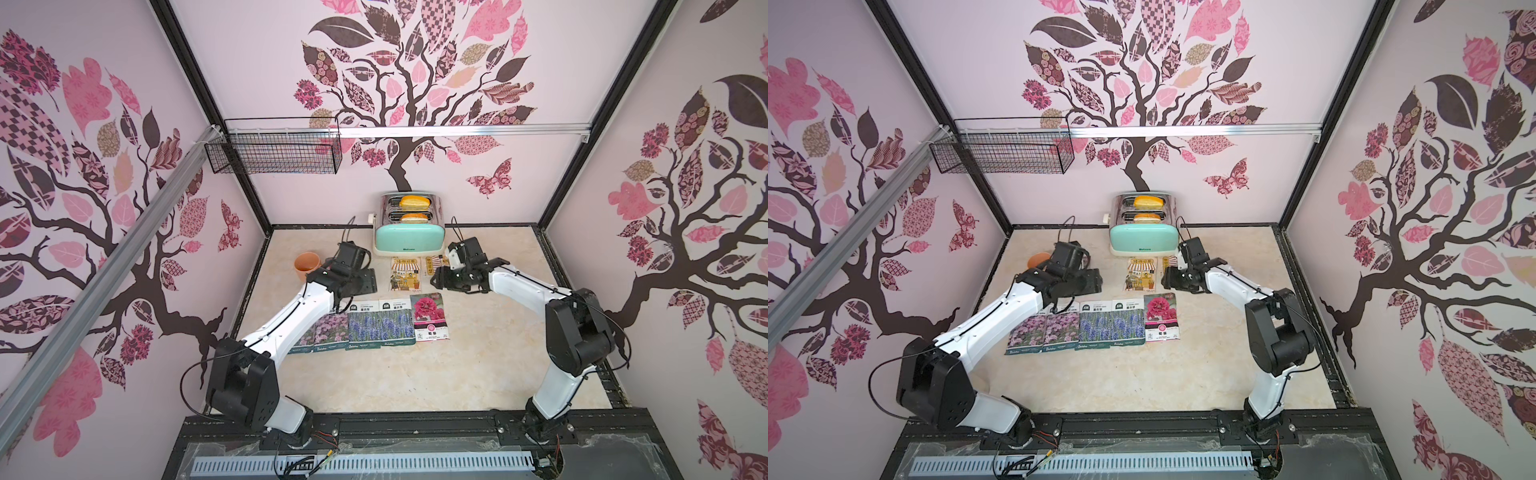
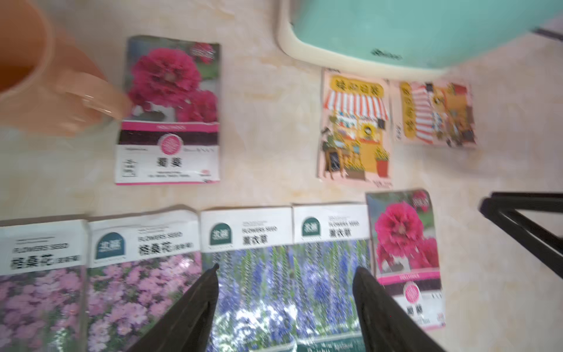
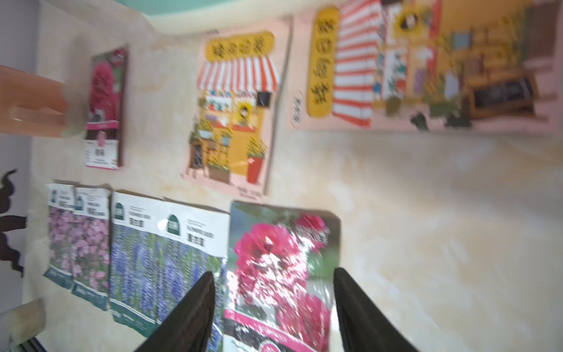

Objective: Arrange the seed packets in a row
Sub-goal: Place the seed packet at the center of the board, then pick up the seed packet from the center of the board.

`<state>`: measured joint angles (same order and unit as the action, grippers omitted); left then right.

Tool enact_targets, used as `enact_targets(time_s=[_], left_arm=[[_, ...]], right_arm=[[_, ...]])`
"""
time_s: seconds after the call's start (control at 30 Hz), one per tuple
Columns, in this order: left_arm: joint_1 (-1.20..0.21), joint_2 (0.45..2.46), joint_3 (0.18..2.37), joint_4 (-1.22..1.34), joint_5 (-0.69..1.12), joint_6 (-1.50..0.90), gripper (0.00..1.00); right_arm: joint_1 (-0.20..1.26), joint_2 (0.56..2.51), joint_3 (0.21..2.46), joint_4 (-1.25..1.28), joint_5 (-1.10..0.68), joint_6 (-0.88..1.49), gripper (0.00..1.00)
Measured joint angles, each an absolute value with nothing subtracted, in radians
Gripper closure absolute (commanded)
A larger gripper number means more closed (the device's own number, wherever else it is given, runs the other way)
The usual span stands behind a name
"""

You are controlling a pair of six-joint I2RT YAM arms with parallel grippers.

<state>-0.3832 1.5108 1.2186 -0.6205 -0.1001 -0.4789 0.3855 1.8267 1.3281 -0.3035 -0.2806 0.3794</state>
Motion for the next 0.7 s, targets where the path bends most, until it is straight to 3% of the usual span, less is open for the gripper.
enact_targets(time_s=[0.37,0.7], left_arm=[[-0.234,1.758,1.342,-0.655,-0.171,-0.436,0.29],[-0.178,1.890,1.392,-0.643,-0.135,-0.418,0.32]], right_arm=[[0.440,2.104,1.573,-0.213,-0.486,0.388,0.42],[0.504,2.160,1.678,-0.217,-0.539,0.370,0.42]])
